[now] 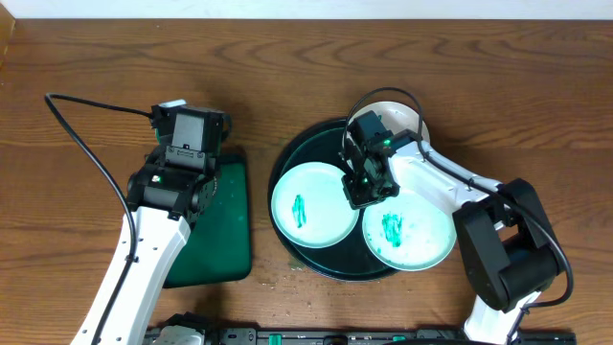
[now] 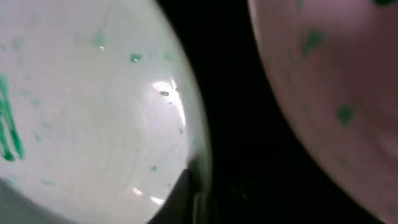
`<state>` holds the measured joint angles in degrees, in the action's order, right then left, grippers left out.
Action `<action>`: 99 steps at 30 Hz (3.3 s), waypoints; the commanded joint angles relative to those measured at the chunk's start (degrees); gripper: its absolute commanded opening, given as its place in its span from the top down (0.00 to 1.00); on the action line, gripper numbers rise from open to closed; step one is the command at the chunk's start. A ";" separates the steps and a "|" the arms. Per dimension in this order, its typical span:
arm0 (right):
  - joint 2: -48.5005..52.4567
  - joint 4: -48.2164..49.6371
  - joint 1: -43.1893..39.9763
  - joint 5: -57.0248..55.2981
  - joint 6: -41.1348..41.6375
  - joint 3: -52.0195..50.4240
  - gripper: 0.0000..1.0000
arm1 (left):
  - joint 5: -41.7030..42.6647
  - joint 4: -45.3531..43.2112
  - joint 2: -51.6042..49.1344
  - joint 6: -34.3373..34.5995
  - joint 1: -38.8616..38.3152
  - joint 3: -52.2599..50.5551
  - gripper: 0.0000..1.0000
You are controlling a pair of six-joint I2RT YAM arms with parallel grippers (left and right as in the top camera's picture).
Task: Clean dirty plates on tray and stack at the side
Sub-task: 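Carry the sponge with the left gripper toward the pale green plate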
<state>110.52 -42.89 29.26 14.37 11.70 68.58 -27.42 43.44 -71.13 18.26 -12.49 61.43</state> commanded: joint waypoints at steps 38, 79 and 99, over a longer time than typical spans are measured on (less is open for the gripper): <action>1.29 -0.17 0.79 0.48 1.73 -0.44 0.99 | 4.55 11.15 -0.96 16.90 -0.07 0.22 0.93; 1.29 0.04 0.81 0.50 1.51 -0.44 0.99 | 35.23 9.88 -10.86 8.66 -5.53 -1.25 0.93; 1.29 -1.73 0.81 0.50 1.49 -0.44 0.99 | 56.78 -9.11 -35.98 12.04 -14.34 -1.25 0.93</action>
<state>110.52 -43.72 29.21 14.55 13.21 68.77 21.61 36.71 -103.39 31.46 -26.09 60.86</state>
